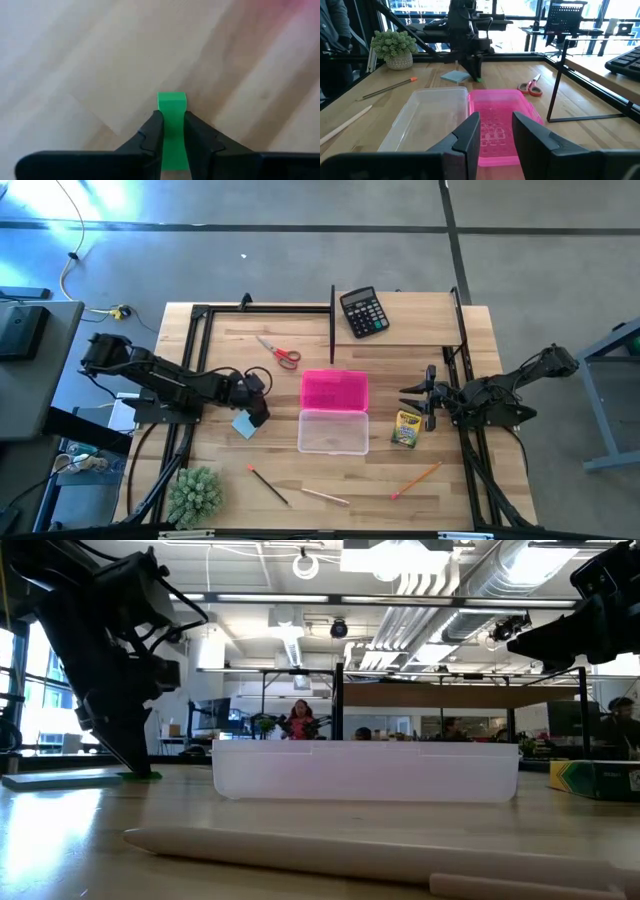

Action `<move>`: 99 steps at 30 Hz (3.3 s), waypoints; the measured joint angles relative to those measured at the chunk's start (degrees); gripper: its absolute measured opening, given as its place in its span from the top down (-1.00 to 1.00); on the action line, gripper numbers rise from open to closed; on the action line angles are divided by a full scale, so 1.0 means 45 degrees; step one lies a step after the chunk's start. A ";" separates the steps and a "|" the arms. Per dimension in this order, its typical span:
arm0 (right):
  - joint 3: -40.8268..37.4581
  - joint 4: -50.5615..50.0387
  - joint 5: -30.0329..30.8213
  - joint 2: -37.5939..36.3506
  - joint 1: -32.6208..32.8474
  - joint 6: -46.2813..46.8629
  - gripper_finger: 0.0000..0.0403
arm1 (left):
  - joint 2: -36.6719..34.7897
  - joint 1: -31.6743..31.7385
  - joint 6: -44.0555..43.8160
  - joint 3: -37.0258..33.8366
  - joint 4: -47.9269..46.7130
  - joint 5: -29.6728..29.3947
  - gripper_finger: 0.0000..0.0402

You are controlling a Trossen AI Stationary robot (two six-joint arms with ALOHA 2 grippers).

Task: Pack school essentials
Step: Put the green eraser into the pink supply box, then put the yellow pencil into the pink supply box

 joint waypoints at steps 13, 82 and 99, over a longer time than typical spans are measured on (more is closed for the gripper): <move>0.0002 -0.0002 -0.0001 0.0003 -0.0001 0.0005 0.48 | -0.0688 -0.0022 0.1821 0.0021 0.4026 0.0796 0.75; -0.0003 0.0014 0.0006 0.0015 -0.0005 -0.0534 0.48 | 0.4073 -0.0908 0.8031 0.6779 0.2972 0.1368 0.28; 0.0000 0.0066 -0.0005 0.0228 0.0000 0.1360 0.48 | 0.0881 -0.1992 0.5793 0.4039 0.4577 0.0186 0.35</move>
